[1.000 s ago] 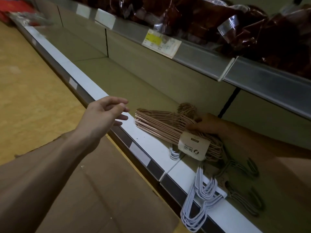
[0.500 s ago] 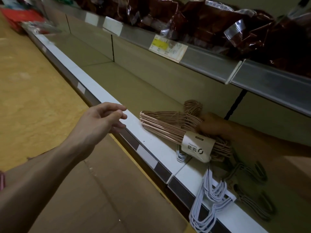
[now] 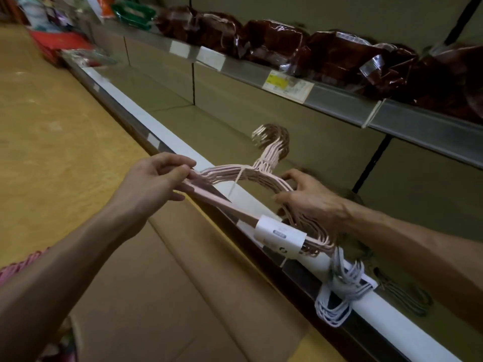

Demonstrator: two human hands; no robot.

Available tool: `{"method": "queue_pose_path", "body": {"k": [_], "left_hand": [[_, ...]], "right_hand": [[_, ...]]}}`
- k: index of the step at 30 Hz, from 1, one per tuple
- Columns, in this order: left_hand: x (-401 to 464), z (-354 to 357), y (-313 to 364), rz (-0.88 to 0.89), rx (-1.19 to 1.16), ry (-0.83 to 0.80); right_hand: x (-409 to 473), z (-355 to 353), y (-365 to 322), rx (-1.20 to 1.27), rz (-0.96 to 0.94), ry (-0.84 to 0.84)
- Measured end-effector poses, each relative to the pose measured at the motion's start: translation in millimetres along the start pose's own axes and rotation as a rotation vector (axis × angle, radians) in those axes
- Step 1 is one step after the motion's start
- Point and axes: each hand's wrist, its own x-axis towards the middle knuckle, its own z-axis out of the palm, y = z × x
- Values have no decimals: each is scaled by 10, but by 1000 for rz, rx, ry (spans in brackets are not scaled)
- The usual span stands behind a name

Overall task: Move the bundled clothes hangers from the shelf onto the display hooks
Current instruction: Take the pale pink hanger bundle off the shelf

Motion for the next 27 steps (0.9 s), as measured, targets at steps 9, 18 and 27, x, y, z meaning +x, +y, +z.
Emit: {"method": "queue_pose_path", "body": {"k": [9, 18, 27], "left_hand": [[-116, -454, -41, -19, 96, 86], [-148, -455, -88, -101, 215, 43], [-210, -551, -276, -119, 156, 165]], "right_hand": [[-32, 839, -321, -175, -128, -99], [-159, 1527, -450, -105, -168, -282], [-208, 1687, -480, 180, -18, -585]]}}
